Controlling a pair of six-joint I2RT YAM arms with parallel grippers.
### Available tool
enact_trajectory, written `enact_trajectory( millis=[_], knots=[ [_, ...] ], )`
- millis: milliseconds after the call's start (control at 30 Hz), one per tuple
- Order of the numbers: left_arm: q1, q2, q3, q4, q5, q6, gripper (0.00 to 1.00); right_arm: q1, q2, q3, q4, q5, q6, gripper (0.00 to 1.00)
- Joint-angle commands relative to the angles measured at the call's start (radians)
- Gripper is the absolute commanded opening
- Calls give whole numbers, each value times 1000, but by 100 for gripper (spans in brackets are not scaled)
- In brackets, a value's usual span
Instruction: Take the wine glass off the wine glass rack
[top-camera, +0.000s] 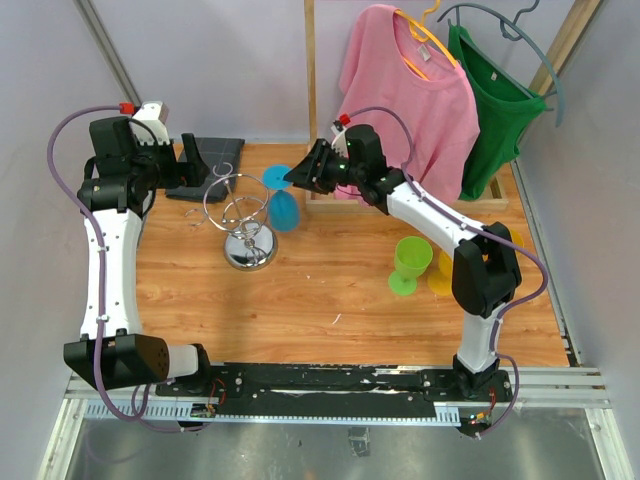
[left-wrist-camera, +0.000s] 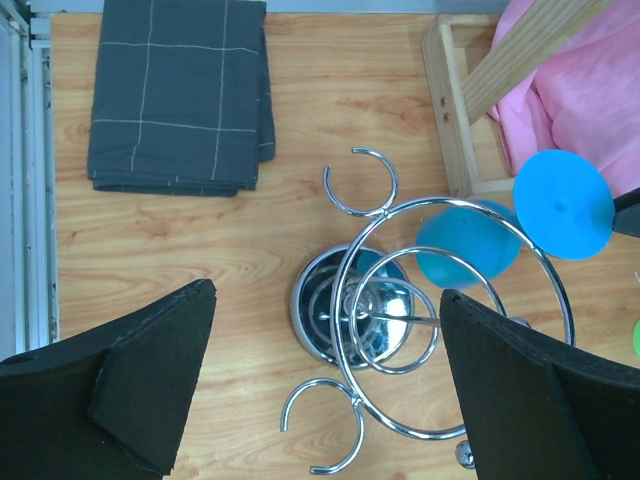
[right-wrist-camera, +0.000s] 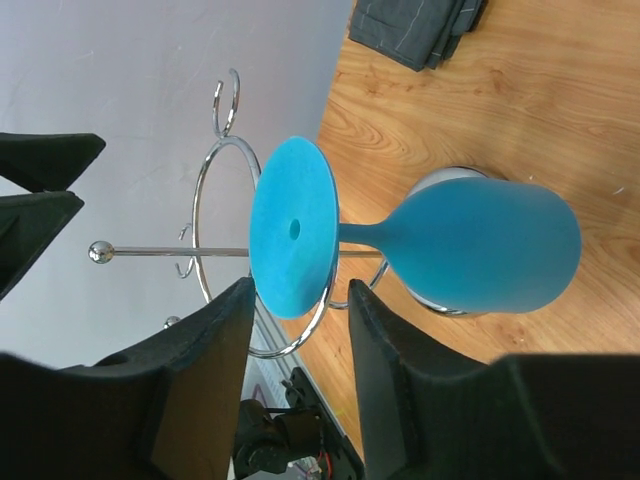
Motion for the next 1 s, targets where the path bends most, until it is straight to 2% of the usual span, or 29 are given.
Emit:
enact_trajectory(
  millis=[0,200,967],
  knots=[
    [9,-1,2,9,19,8,99,9,11,18,66,-19,29,40],
    [8,3,-4,9,28,8,99,6,9,-8,119,-33,65,27],
    [8,-2,-9,9,57,8,99,5,20,-67,186,-62,126,23]
  ],
)
